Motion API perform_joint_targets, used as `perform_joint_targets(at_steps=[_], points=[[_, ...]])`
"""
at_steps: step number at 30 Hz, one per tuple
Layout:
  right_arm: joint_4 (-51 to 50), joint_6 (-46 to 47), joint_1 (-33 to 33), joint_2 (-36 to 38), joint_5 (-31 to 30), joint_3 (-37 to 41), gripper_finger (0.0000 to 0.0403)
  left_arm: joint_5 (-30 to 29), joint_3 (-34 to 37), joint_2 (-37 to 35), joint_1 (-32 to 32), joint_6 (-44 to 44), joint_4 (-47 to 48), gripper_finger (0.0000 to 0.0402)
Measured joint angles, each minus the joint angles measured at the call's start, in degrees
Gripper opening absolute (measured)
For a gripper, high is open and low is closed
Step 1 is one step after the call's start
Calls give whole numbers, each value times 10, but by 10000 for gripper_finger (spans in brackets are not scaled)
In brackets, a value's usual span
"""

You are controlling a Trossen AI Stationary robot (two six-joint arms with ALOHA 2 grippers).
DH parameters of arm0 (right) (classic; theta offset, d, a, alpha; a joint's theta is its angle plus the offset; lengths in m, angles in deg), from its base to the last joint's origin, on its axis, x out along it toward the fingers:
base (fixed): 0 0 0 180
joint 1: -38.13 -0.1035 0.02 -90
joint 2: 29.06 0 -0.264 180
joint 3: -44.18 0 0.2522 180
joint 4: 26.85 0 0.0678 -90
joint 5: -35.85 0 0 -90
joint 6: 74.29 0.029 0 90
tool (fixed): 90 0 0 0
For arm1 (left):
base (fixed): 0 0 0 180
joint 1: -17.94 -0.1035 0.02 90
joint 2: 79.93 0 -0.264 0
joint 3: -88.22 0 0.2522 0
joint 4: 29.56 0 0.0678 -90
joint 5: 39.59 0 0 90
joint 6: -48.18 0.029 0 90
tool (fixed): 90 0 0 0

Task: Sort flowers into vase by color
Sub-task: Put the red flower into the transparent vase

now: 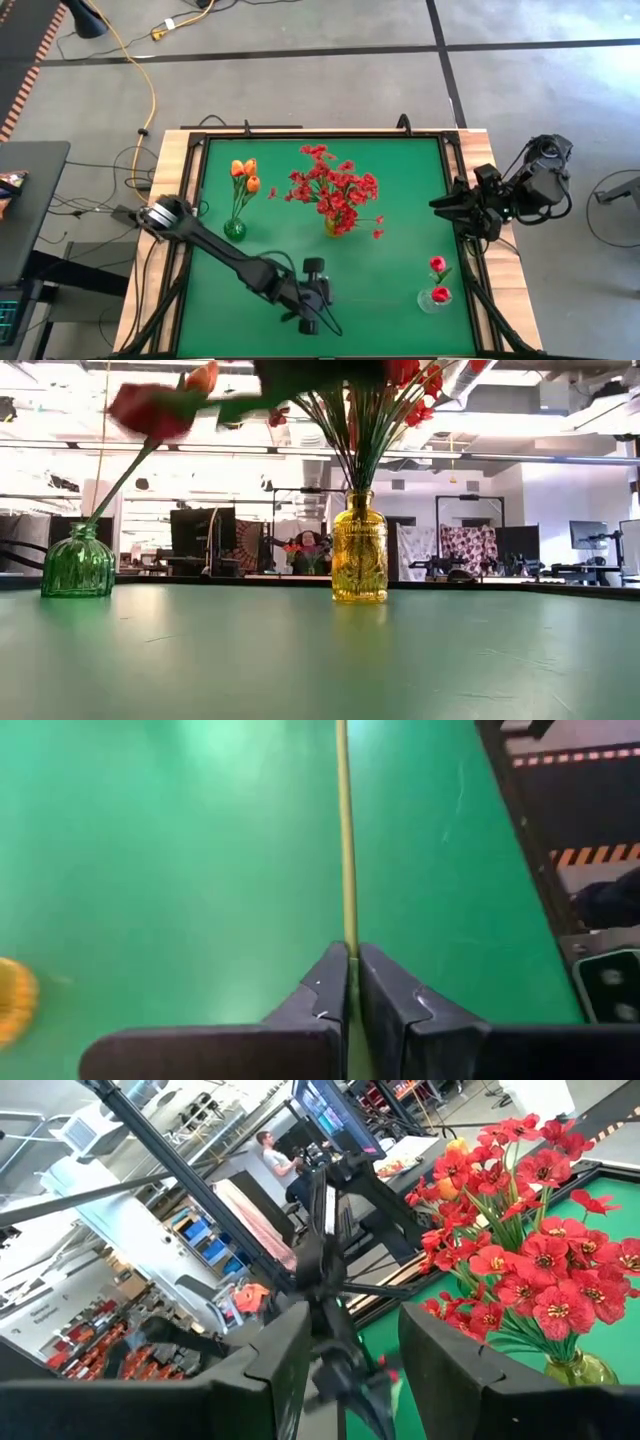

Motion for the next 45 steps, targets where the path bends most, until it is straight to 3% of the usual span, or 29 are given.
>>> perform_joint_targets(at_steps=[8,13,21,23,27,32,36,45], points=[[1,-5,0,0,-1,0,179,10,0,-157,-4,38,8,1],[35,-85,2,0,-3,0,179,-52,0,-242,-5,0,4,0],[180,-421,22,-7,0,0,179,-157,0,-319,-13,-113,-48,0],[212,-546,27,-16,26,0,179,-171,-1,-322,-24,-168,-92,0],[248,-818,31,-57,75,0,179,-160,-1,-312,-49,-250,-177,0],[302,-1057,39,-124,32,0,179,-148,-2,-303,-66,-329,-236,0],[362,-1167,71,-167,1,0,179,-158,-1,-294,-73,-397,-237,0],[387,-1238,152,-227,0,-37,179,-151,-1,-271,-95,-482,-264,0]])
